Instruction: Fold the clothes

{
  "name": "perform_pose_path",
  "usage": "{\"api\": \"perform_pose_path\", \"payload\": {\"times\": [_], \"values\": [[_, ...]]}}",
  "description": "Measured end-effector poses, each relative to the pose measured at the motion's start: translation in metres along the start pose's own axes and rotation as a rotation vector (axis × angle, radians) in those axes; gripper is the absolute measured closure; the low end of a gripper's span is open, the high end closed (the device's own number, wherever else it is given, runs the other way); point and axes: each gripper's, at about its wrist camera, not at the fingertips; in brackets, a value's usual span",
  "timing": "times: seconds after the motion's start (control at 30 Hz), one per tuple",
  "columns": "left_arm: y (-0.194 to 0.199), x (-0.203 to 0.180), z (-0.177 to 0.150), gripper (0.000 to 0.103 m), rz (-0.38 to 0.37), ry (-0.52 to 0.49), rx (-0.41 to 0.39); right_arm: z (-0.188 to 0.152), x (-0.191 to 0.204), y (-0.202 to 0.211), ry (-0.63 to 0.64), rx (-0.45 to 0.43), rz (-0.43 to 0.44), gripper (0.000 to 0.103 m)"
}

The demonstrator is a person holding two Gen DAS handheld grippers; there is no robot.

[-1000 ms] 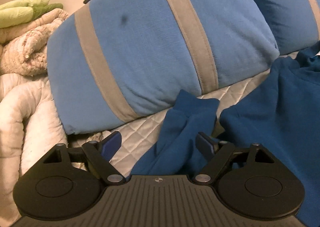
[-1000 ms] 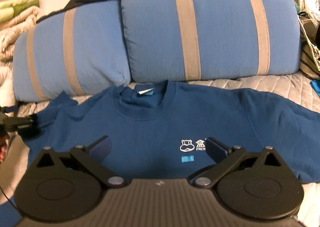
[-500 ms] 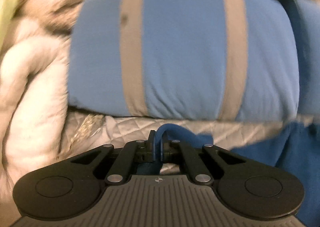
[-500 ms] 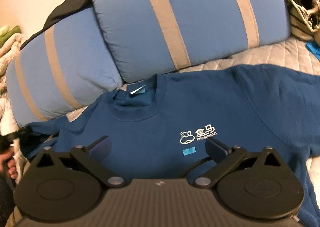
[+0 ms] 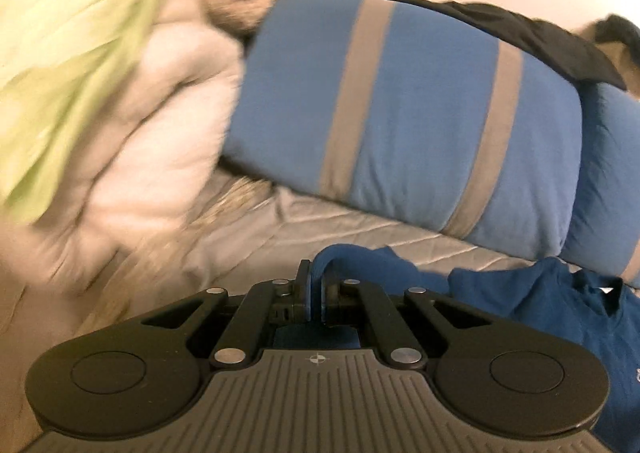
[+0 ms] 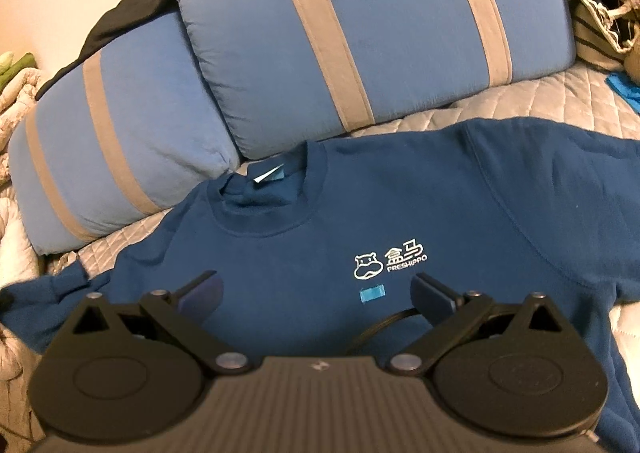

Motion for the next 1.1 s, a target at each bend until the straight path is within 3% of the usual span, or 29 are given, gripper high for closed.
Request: {"api": "perform_pose_path", "payload": {"times": [0.17,0.5,0.63,0.73,0.8,1.1], "values": [[0.020,0.013,-0.039,0.098,-0.036,0.008,0.073,0.000,-0.001,0.001,0.001,-0.004,-0.002,0.000],[0.037,-0.020,-0.074,0.095,-0.335,-0.205,0.183,0.000,-0.004,0.000,-0.013,0.018,0.016,0.000],[0.048,-0.028,-0.071,0.050,-0.474,-0.266,0.213,0.000,-0.002,-0.001,-0.005,0.023,0.022,0.000],[0.060,-0.022,-0.056,0.040,-0.558,-0.220,0.153,0.001,-0.002,-0.001,-0.010,0.030,0.030,0.000],[0.056,-0.012,-0.044,0.039,-0.553,-0.158,0.106,0.001,-0.002,-0.001,-0.013,0.032,0.033,0.000],[-0.010,0.023,-0.011,0.040,-0.367,0.061,0.131,0.000,-0.002,-0.002,-0.012,0.043,0.035,0.000]]}}
Point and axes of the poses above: each gripper's, at about its wrist camera, not at the fingertips, and y roughly against the way its jaws point, x to its left, z to its top
